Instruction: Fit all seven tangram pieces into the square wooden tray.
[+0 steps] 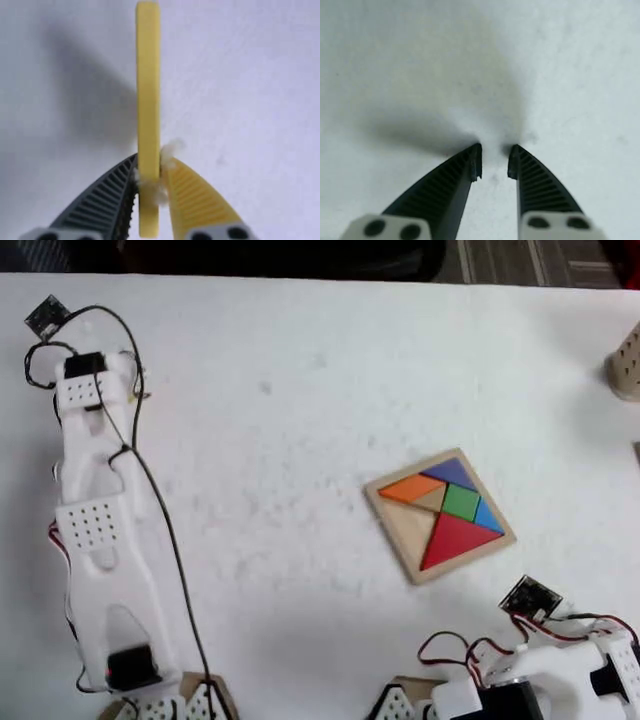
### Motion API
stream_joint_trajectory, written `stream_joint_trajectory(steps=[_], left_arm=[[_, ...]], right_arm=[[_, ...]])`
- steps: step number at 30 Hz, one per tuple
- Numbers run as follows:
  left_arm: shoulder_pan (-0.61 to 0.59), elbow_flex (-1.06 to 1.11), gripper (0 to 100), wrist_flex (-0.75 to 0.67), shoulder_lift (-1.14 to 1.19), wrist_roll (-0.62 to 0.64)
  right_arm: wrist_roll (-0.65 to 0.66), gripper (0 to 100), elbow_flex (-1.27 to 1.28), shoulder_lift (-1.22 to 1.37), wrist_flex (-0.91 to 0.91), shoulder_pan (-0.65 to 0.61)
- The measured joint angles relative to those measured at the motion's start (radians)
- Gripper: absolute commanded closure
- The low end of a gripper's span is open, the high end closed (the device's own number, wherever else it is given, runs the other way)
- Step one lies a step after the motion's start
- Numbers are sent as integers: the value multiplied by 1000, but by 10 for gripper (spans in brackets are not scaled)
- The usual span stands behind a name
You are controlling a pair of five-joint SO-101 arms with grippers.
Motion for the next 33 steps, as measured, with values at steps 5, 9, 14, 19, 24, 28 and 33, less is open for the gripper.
stream_joint_trajectory(steps=[5,9,14,19,24,28,33], left_arm=[[25,-66,979,157,0,-126],[80,-164,979,358,0,-281],[135,-334,979,551,0,-339],[198,-440,980,641,0,-342],[265,-445,980,644,0,-342],[358,-439,980,644,-3,-342],[514,-264,980,644,-107,-342]], right_arm=[[0,908,0,0,0,0],[0,908,0,0,0,0],[-101,908,0,0,0,-5],[-199,908,0,0,0,-26],[-331,908,-35,3,3,-26],[-494,908,-97,6,6,-26],[-646,908,-129,25,14,-26]])
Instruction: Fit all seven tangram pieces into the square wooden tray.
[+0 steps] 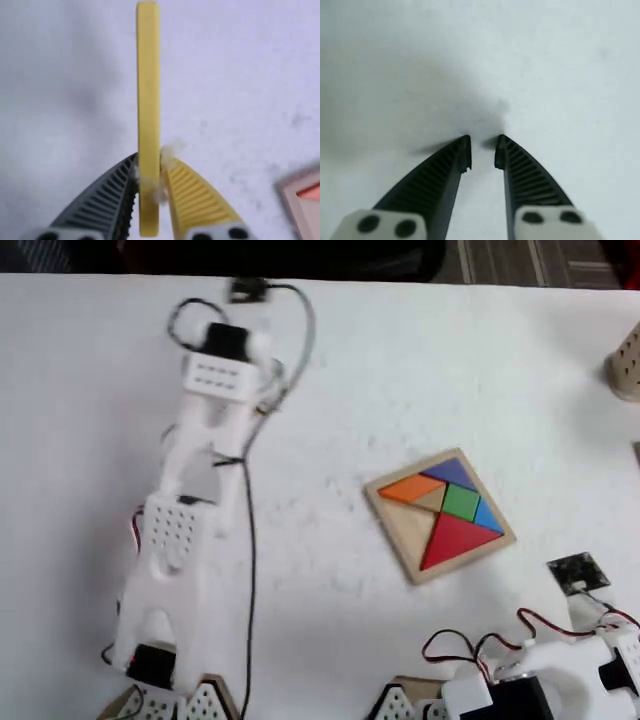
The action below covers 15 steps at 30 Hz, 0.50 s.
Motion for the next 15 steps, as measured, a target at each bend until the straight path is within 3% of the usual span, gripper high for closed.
stream_joint_trajectory(steps=[8,15], left_arm=[[239,445,979,-15,-356,-12],[387,810,979,-193,-571,-173]], right_arm=[[-64,907,41,-12,-103,3],[-64,907,115,-18,-236,5]])
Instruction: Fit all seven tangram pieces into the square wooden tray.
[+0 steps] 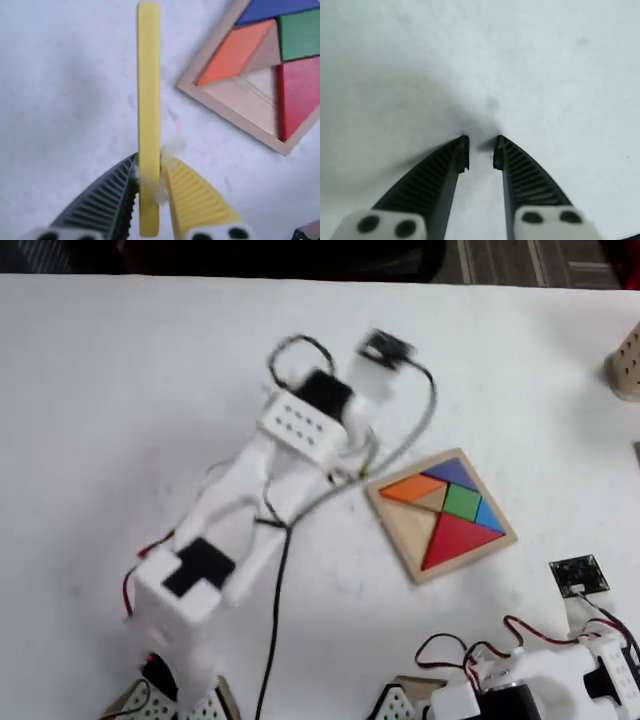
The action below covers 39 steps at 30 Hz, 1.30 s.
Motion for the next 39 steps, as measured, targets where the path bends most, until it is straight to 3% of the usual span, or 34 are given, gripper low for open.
stream_joint_trajectory(steps=[7,15,18,23,27,31,33,39], left_arm=[[198,373,979,-265,-252,-17],[233,842,976,-729,-483,6],[267,945,976,-887,-482,164],[267,959,976,-1117,-390,609],[315,977,976,-1326,-315,655],[387,993,968,-1422,-265,637],[397,993,913,-1458,-245,635],[388,993,610,-1475,-219,635]], right_arm=[[0,907,9,0,-20,0],[0,908,14,-2,-20,0],[0,908,14,-2,-20,0],[0,909,14,-2,-20,0],[0,909,14,-2,-20,0],[0,909,15,-2,-20,0],[0,908,18,-3,-21,0],[0,908,25,-3,-26,0]])
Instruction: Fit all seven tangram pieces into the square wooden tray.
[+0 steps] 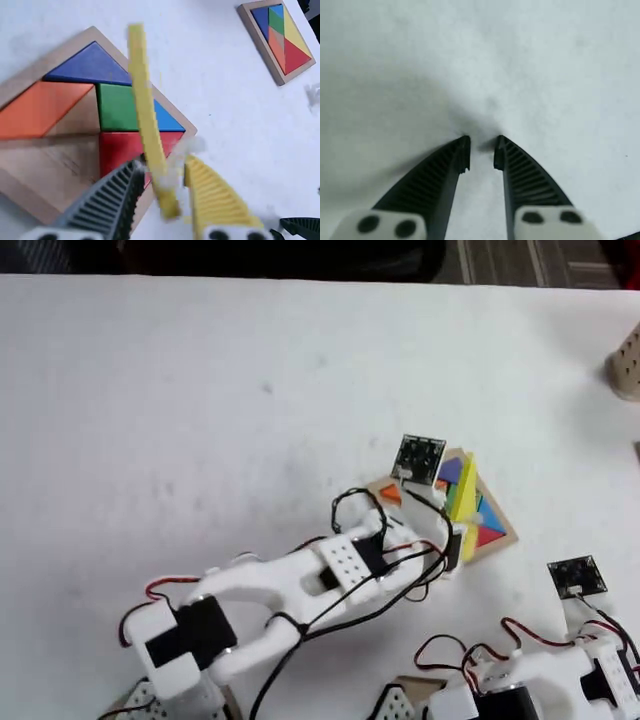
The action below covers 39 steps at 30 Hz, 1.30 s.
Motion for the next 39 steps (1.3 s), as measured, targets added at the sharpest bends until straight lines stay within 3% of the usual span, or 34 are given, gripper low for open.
stream_joint_trajectory(steps=[3,10,17,24,32,39], left_arm=[[0,2,579,0,2,0],[-8,37,657,-2,2,0],[-133,37,751,12,2,0],[-241,37,758,239,-138,-3],[-499,37,759,442,-258,-3],[-710,94,759,486,-262,-3]], right_arm=[[0,908,0,0,-2,0],[0,908,0,0,-2,0],[0,908,0,0,-2,0],[-9,907,3,-26,-2,0],[-302,907,8,-244,78,-78],[-468,907,-170,-396,516,-290]])
